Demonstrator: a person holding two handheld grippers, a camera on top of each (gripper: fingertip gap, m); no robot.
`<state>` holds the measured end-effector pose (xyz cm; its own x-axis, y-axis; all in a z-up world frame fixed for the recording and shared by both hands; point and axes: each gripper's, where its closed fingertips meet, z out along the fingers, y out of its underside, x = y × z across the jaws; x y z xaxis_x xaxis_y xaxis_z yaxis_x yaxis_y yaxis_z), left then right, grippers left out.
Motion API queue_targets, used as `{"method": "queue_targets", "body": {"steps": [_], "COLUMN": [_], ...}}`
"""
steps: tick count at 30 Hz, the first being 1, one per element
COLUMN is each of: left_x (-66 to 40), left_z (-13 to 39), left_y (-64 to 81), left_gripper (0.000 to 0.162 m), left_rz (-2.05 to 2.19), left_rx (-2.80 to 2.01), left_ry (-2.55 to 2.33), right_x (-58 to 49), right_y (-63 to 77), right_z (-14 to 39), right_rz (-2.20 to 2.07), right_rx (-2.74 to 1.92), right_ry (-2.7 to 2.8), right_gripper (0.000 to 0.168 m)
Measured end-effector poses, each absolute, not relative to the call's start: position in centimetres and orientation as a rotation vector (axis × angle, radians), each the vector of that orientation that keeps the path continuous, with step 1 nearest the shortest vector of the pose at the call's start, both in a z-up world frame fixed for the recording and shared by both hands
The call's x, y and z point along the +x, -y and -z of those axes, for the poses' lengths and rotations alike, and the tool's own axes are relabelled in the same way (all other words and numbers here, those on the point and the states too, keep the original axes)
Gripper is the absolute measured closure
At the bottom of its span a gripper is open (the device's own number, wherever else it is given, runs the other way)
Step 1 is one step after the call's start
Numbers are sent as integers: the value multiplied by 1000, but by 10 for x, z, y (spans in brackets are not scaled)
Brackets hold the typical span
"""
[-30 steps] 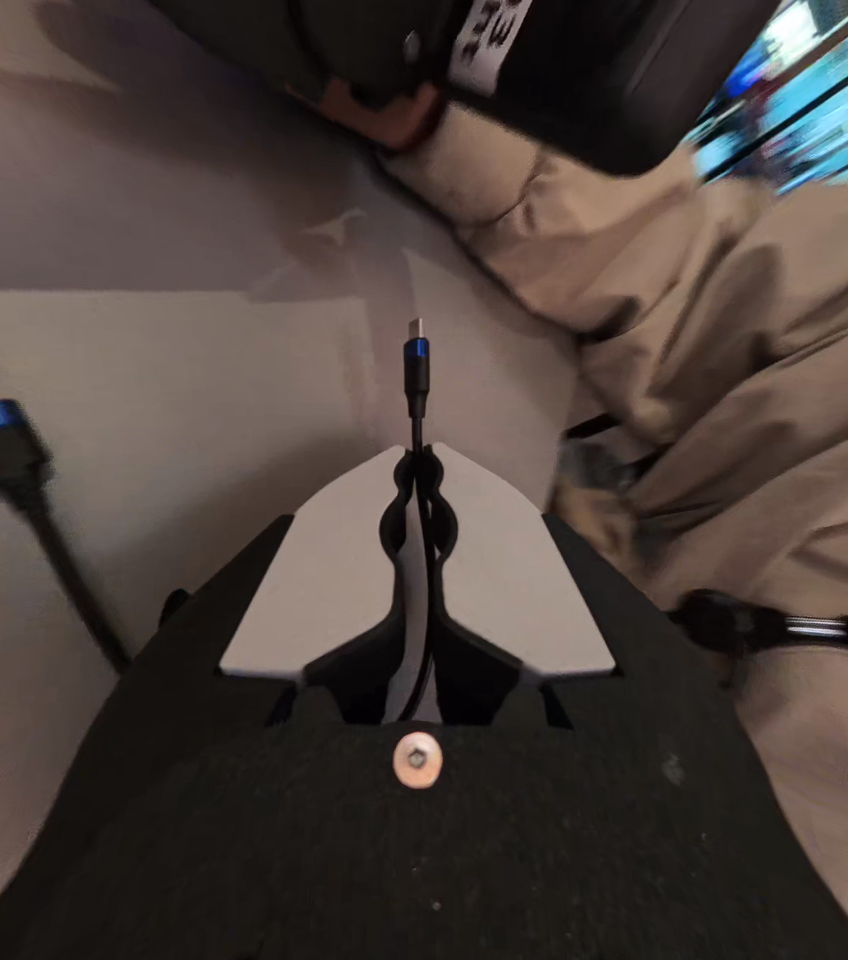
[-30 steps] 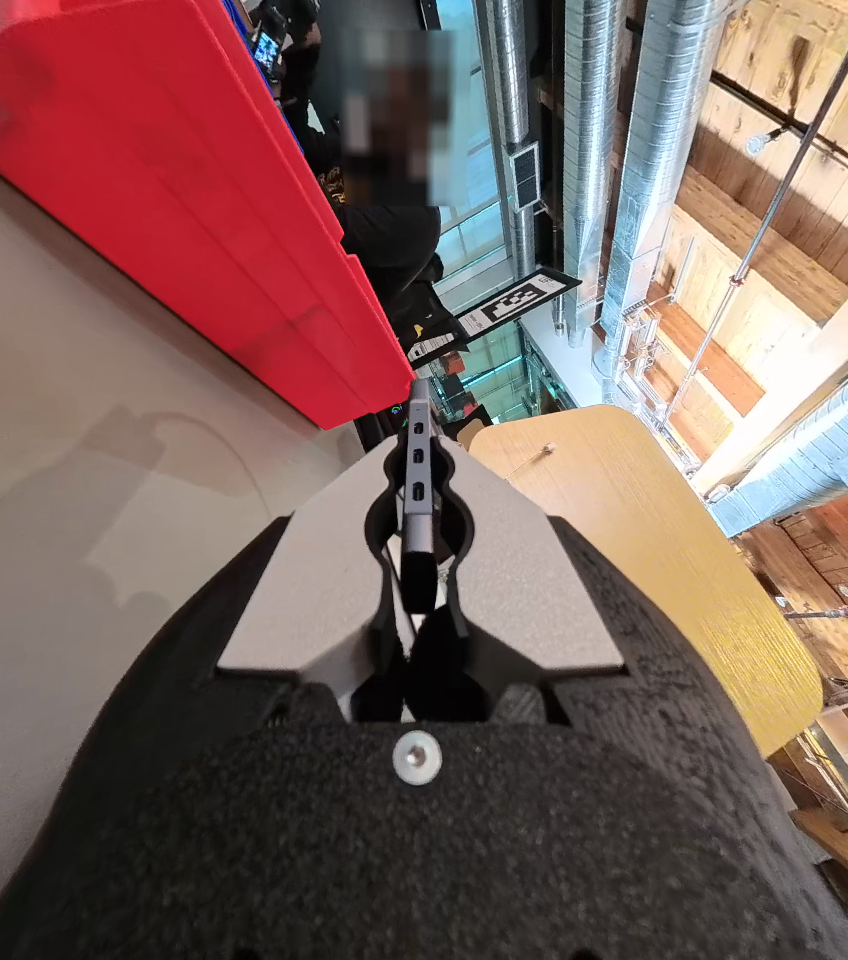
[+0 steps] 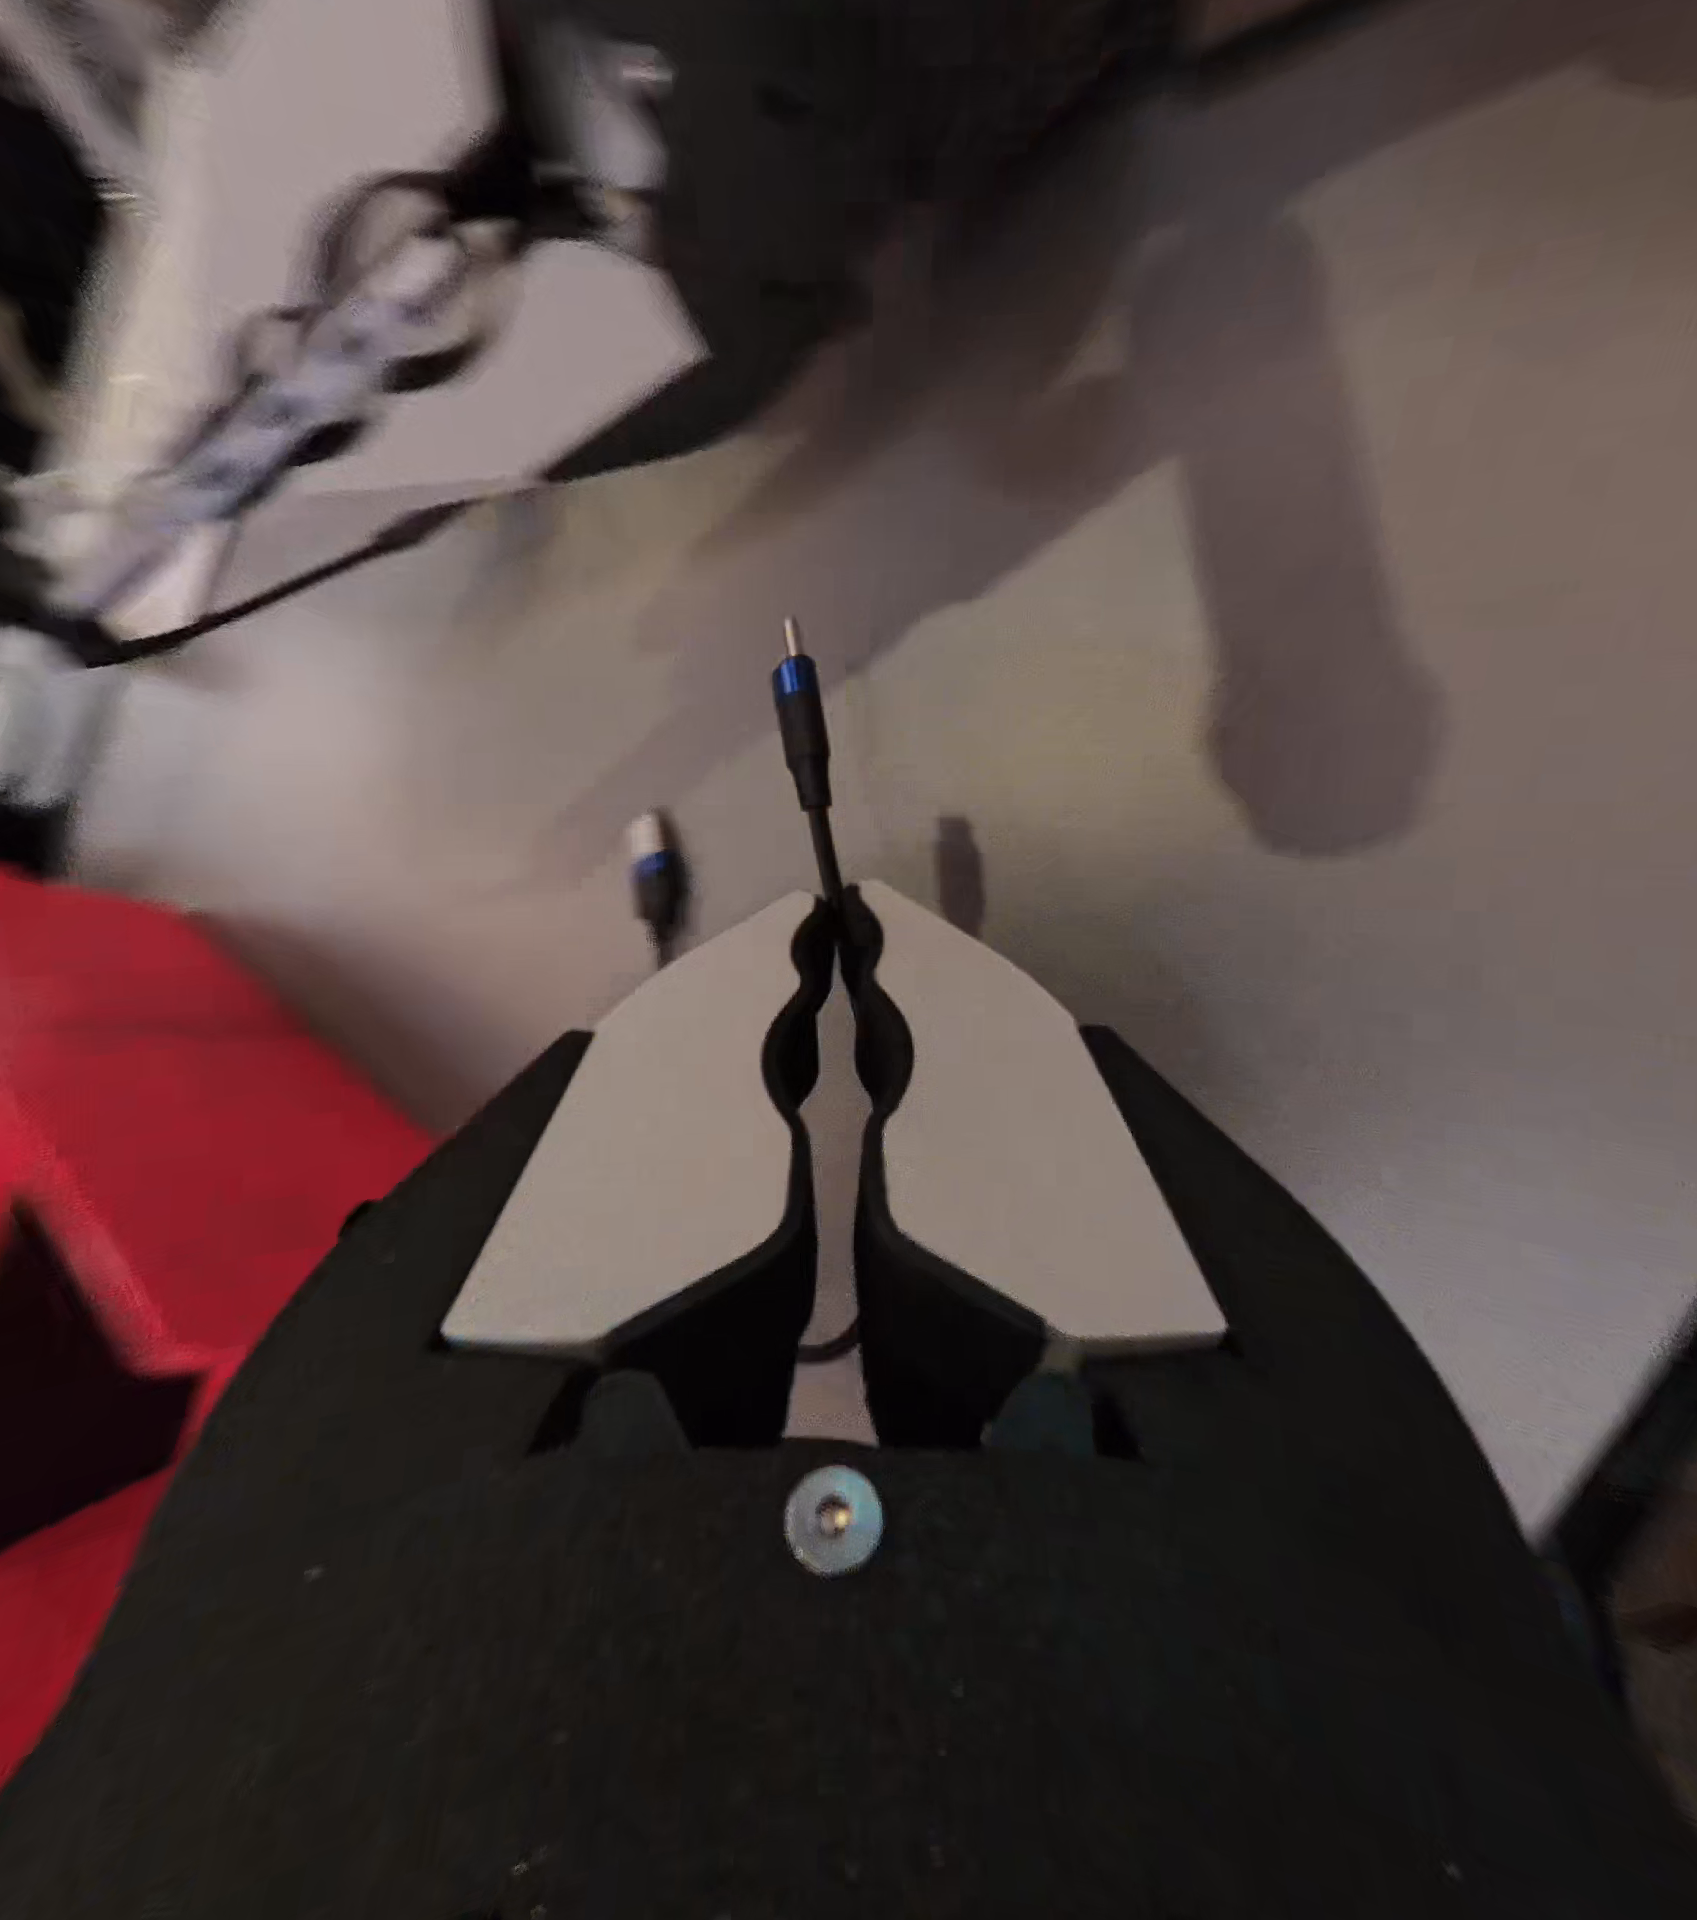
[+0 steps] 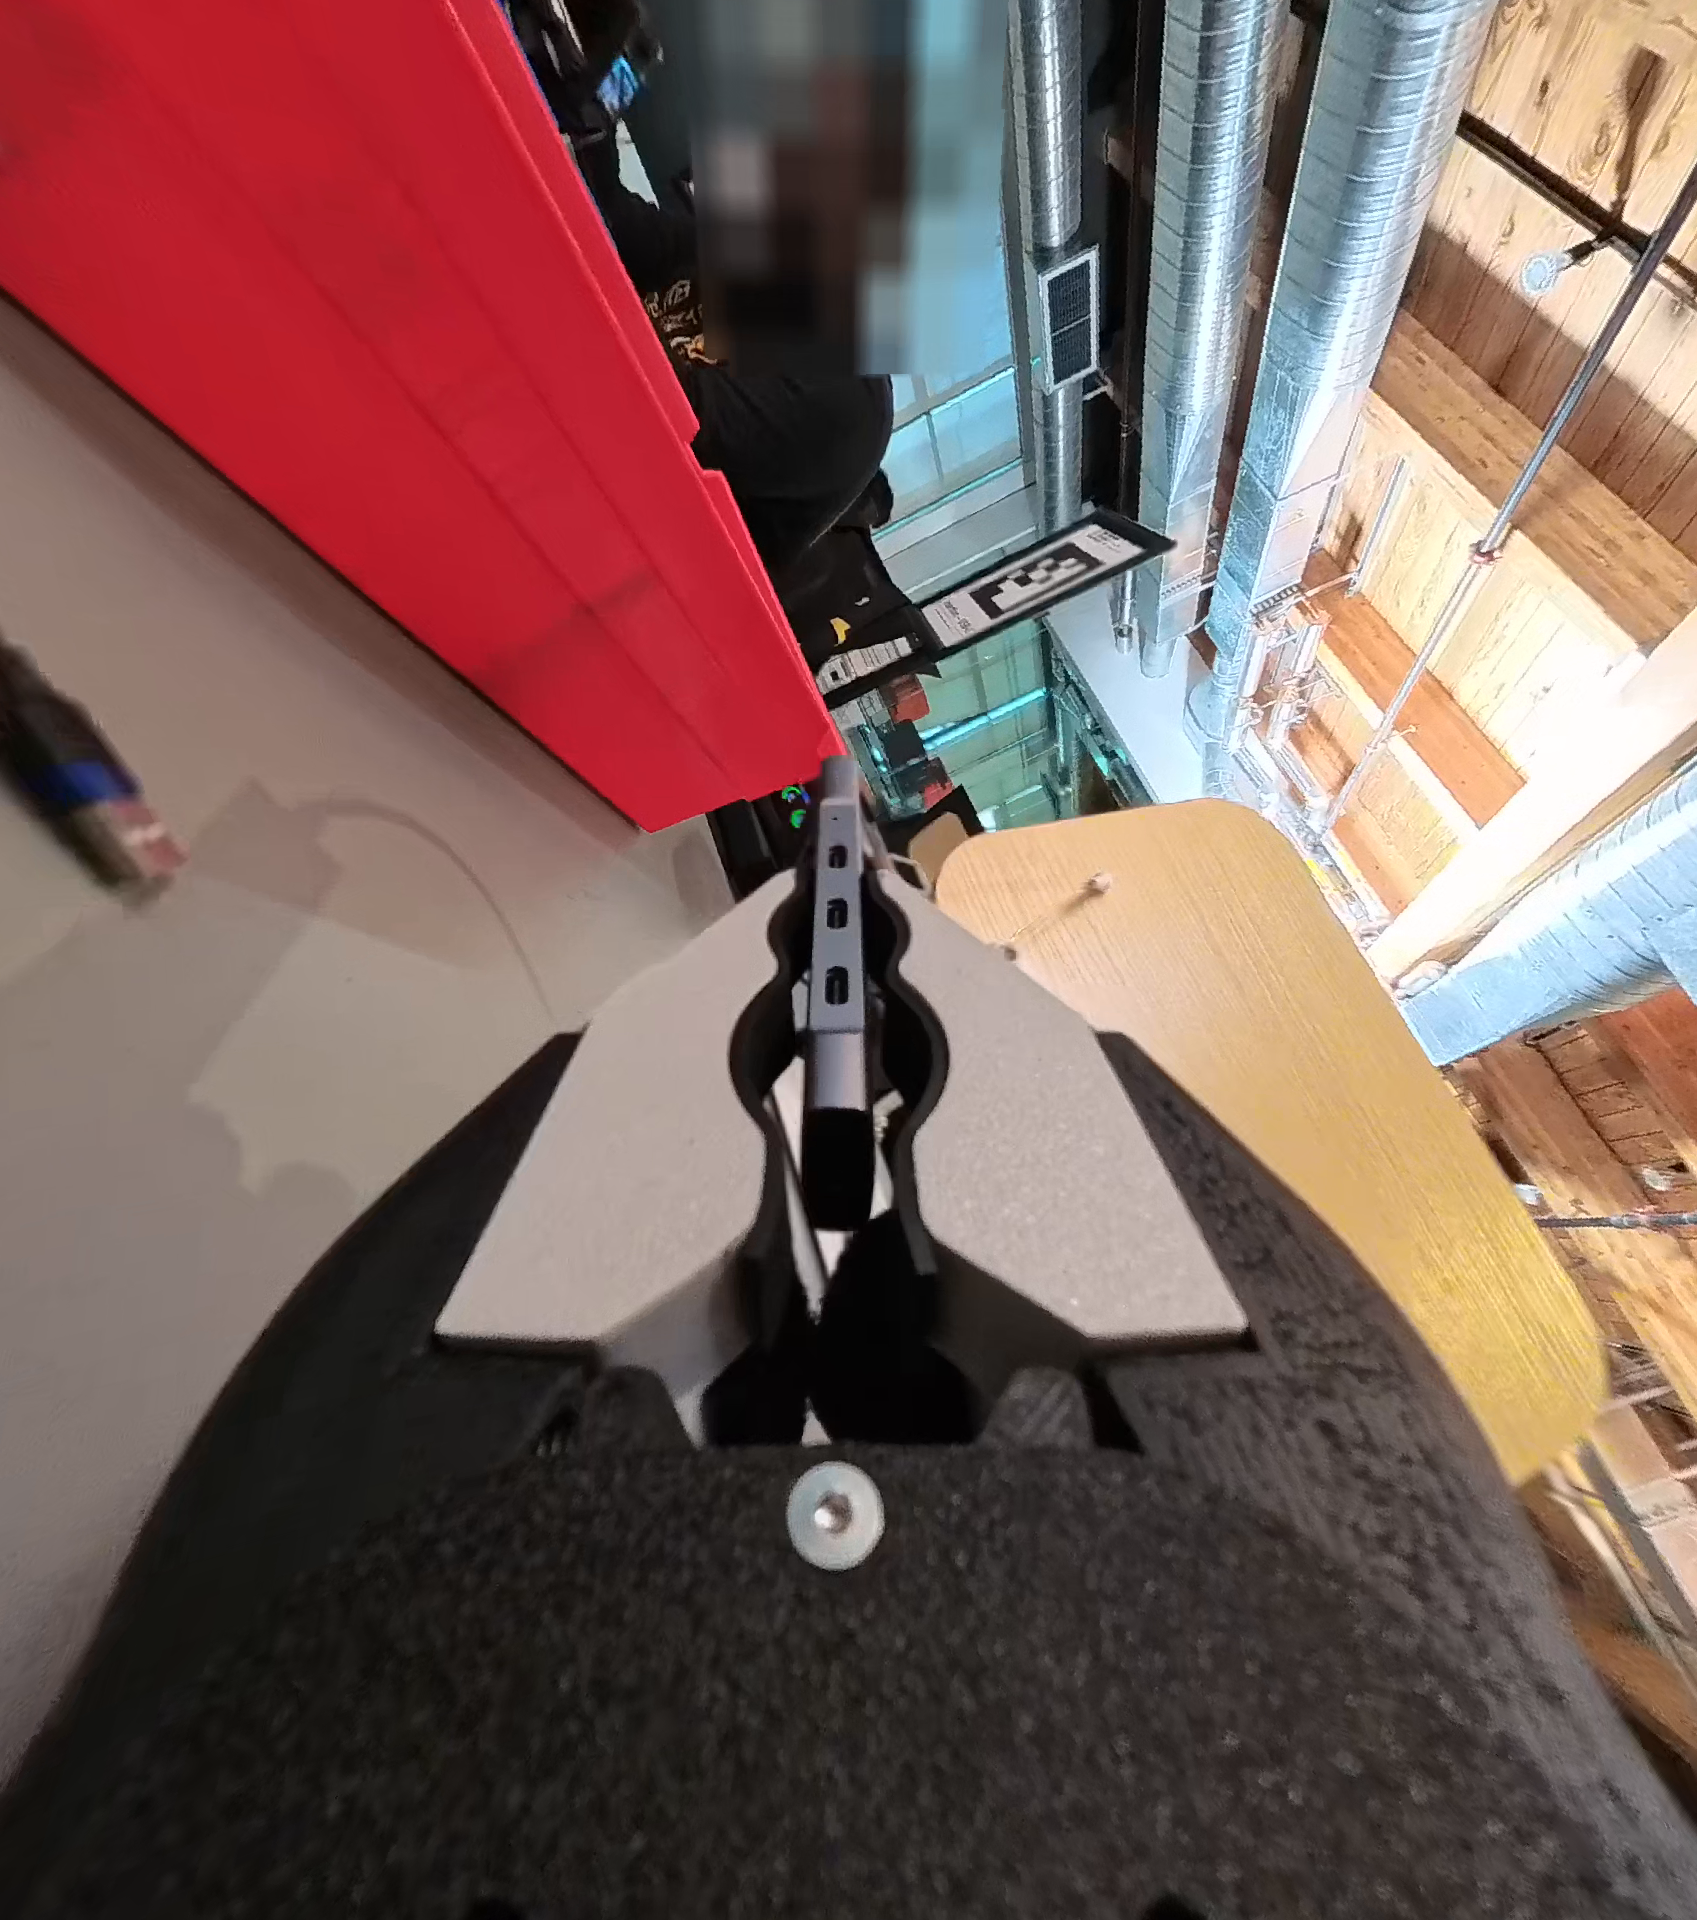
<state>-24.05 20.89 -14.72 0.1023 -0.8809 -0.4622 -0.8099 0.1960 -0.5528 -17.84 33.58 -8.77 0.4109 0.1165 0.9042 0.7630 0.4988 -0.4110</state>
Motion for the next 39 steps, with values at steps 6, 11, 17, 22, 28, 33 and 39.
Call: {"method": "queue_targets", "body": {"steps": [6,11,17,22,28,33,39], "left_x": [-256,-239,-240,-240,-227,-207,-207], "left_z": [113,109,120,152,165,187,195], "left_y": [-284,-292,-272,-260,-303,-320,-320], "left_gripper": [162,162,159,146,131,133,152], "left_rz": [-262,-412,-137,547,454,459,379], "left_rx": [-1610,-1497,-1578,-2024,-2101,-2212,-2168], "left_ry": [-1567,-1611,-1576,-1240,-1001,-1019,-1108], "right_x": [-183,-189,-185,-174,-174,-174,-171], "right_y": [-332,-332,-337,-346,-348,-347,-350], "right_z": [82,91,96,99,102,102,102], "right_rz": [647,691,691,629,614,612,591], "right_rx": [-957,-957,-984,-1049,-1061,-1059,-1078], "right_ry": [1114,1175,1178,1134,1135,1141,1126], "right_gripper": [161,161,161,161,161,161,161]}}
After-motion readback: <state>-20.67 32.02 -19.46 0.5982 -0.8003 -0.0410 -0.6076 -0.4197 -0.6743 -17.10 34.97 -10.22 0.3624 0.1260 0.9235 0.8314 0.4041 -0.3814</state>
